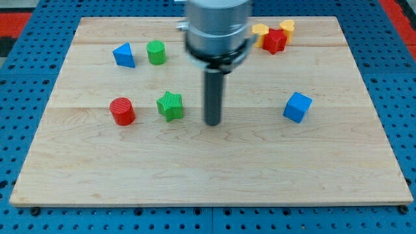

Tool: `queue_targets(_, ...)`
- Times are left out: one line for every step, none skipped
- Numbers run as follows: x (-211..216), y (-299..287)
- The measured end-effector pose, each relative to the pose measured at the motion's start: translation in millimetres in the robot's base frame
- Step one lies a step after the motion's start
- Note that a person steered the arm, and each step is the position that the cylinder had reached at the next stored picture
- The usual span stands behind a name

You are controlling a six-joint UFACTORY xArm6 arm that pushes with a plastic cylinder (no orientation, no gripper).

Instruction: Push the red circle vertical to the blue triangle

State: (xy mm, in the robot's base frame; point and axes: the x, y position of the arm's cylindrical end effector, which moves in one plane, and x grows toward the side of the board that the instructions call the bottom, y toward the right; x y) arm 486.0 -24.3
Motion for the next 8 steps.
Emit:
queue_targets(-5.1,-91.9)
queue_targets(-31.0,-131.5)
queue_targets(-39.2,-152.4)
queue_targets(-5.6,-192.3)
queue_targets(-38.4,-261.7)
queue_targets(-73.5,-228.2)
queue_targets(-60.2,-183.7)
queue_targets(-56.6,-209.6)
